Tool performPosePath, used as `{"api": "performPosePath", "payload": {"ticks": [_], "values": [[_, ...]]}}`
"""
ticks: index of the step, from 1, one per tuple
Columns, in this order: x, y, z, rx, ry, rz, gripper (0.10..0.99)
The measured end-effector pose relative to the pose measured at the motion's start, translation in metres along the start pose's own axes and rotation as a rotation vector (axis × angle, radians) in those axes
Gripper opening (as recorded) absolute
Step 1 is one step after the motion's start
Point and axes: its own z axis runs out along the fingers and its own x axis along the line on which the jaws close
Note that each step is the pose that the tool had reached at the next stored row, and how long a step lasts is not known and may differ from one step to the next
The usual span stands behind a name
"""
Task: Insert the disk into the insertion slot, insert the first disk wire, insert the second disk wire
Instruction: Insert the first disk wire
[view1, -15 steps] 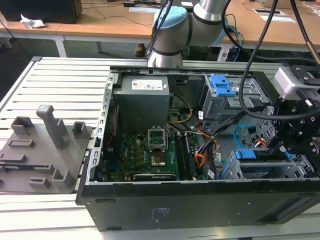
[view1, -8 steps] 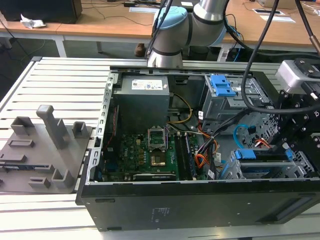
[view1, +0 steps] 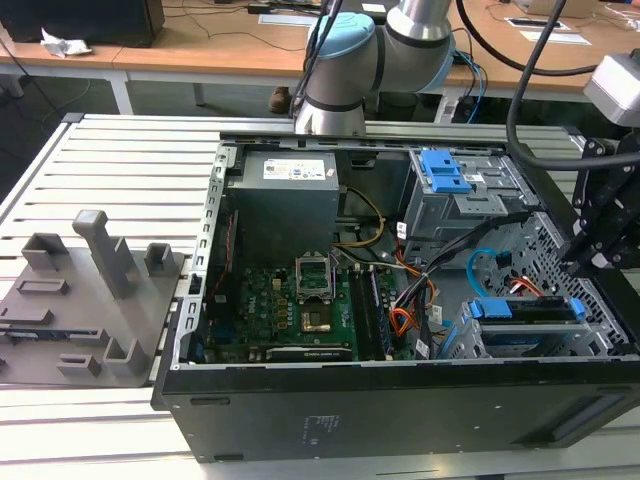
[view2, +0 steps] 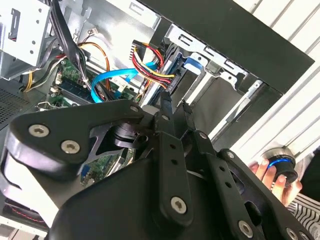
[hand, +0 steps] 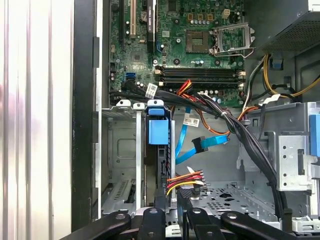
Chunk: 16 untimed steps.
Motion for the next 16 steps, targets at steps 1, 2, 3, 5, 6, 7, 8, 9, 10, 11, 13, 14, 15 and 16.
{"api": "performPosePath", "payload": {"ticks": [1,2,3,5,6,7,8,9,10,11,13,14,15,16], "values": [[0.0000,0.0000,-0.0001,0.000,0.0002,0.000,0.247],[0.0000,0.0000,-0.0002,0.000,0.0003,0.000,0.247],[0.0000,0.0000,-0.0002,0.000,0.0003,0.000,0.247],[0.0000,0.0000,-0.0003,0.000,0.0003,0.000,0.247],[0.0000,0.0000,-0.0003,0.000,0.0003,0.000,0.247],[0.0000,0.0000,-0.0003,0.000,0.0003,0.000,0.231],[0.0000,0.0000,-0.0003,0.000,0.0003,0.000,0.165],[0.0000,0.0000,-0.0003,0.000,0.0003,0.000,0.106],[0.0000,0.0000,-0.0004,0.000,0.0003,0.000,0.106],[0.0000,0.0000,-0.0004,0.000,0.0003,0.000,0.106],[0.0000,0.0000,-0.0004,0.000,0.0002,0.000,0.106],[-0.0001,0.0006,-0.0006,0.000,0.0005,0.000,0.106],[0.0000,0.0026,-0.0005,0.000,0.0007,0.000,0.106],[0.0001,0.0058,0.0000,0.000,0.0004,0.000,0.106]]}}
